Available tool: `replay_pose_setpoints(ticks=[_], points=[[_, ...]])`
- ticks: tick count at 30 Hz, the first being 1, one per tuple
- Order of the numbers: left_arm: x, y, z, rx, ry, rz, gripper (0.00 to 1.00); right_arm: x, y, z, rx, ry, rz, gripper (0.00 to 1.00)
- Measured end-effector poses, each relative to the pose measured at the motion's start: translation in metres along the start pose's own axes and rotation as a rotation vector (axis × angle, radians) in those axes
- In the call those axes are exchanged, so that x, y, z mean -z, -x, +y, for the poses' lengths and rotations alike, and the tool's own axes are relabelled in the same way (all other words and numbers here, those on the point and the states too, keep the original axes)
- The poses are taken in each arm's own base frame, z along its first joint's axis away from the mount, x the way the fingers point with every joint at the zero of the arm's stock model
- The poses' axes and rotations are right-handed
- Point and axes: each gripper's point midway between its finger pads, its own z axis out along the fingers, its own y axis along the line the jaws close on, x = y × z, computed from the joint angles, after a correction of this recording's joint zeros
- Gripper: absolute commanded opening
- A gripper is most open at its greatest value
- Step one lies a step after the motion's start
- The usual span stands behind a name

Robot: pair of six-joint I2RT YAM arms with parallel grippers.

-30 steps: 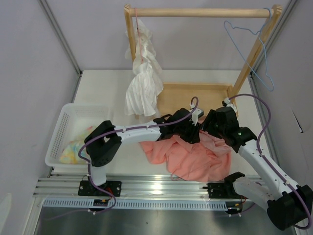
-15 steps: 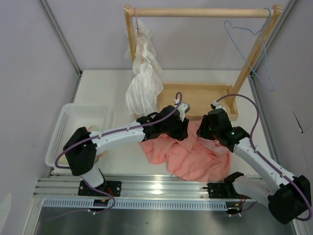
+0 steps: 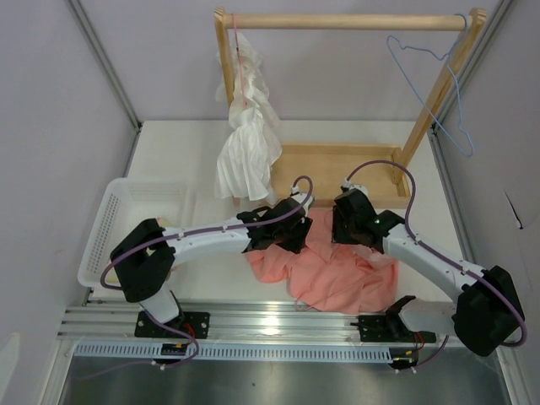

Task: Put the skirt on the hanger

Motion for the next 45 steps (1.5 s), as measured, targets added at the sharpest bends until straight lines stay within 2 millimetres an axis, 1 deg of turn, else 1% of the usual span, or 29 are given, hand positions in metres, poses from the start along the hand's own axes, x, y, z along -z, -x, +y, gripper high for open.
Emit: replay_pose_setpoints(ticks=[3, 5, 6, 7, 8, 9, 10, 11, 12, 13, 14, 16, 19, 22, 24, 25, 28, 36, 38, 45], points=[[-0.011, -0.004, 0.006, -0.004, 0.037, 0.013, 0.52, -0.002, 0.003, 0.005, 0.027, 0.001, 0.005, 0.44], [-0.019, -0.007, 0.01, -0.008, 0.064, 0.025, 0.51, -0.003, 0.004, 0.008, 0.045, 0.002, 0.009, 0.41], [-0.022, -0.009, 0.013, -0.009, 0.078, 0.03, 0.51, -0.004, 0.003, 0.008, 0.052, 0.001, 0.013, 0.35], [-0.026, -0.01, 0.015, -0.011, 0.093, 0.033, 0.5, -0.006, 0.002, 0.009, 0.059, -0.002, 0.019, 0.32], [-0.028, -0.011, 0.018, -0.013, 0.107, 0.035, 0.49, -0.008, 0.001, 0.009, 0.064, -0.005, 0.026, 0.23], [-0.029, -0.012, 0.021, -0.014, 0.122, 0.036, 0.46, -0.009, 0.0, 0.009, 0.072, -0.008, 0.032, 0.2], [-0.031, -0.013, 0.023, -0.015, 0.136, 0.035, 0.42, -0.011, -0.001, 0.007, 0.08, -0.018, 0.036, 0.17], [-0.031, -0.013, 0.025, -0.016, 0.146, 0.032, 0.3, -0.012, -0.002, 0.006, 0.084, -0.023, 0.04, 0.12], [-0.031, -0.012, 0.027, -0.015, 0.155, 0.027, 0.22, -0.013, -0.003, 0.006, 0.088, -0.028, 0.041, 0.08], [-0.031, -0.01, 0.028, -0.013, 0.163, 0.02, 0.04, -0.013, -0.003, 0.005, 0.088, -0.032, 0.043, 0.04], [-0.031, -0.01, 0.029, -0.012, 0.169, 0.017, 0.0, -0.012, -0.003, 0.004, 0.086, -0.034, 0.042, 0.04], [-0.032, -0.009, 0.033, -0.008, 0.192, 0.012, 0.0, -0.012, -0.002, 0.003, 0.087, -0.042, 0.04, 0.02], [-0.032, -0.012, 0.042, 0.015, 0.221, 0.017, 0.0, -0.01, 0.001, 0.001, 0.08, -0.049, 0.031, 0.01], [-0.034, -0.022, 0.059, 0.061, 0.257, 0.034, 0.0, -0.007, 0.006, -0.004, 0.062, -0.052, 0.018, 0.01], [-0.034, -0.034, 0.075, 0.101, 0.29, 0.058, 0.0, -0.003, 0.011, -0.007, 0.045, -0.052, 0.0, 0.0], [-0.032, -0.034, 0.081, 0.125, 0.297, 0.052, 0.0, -0.001, 0.013, -0.008, 0.037, -0.051, -0.008, 0.0], [-0.022, -0.038, 0.097, 0.193, 0.319, 0.04, 0.0, 0.004, 0.021, -0.013, 0.01, -0.047, -0.033, 0.0], [0.011, -0.07, 0.136, 0.392, 0.361, 0.025, 0.0, 0.016, 0.037, -0.023, -0.049, -0.037, -0.094, 0.0], [0.014, -0.074, 0.141, 0.421, 0.37, 0.021, 0.0, 0.018, 0.041, -0.025, -0.061, -0.035, -0.106, 0.0], [0.022, -0.083, 0.146, 0.5, 0.37, -0.005, 0.0, 0.019, 0.05, -0.034, -0.117, -0.047, -0.134, 0.0]])
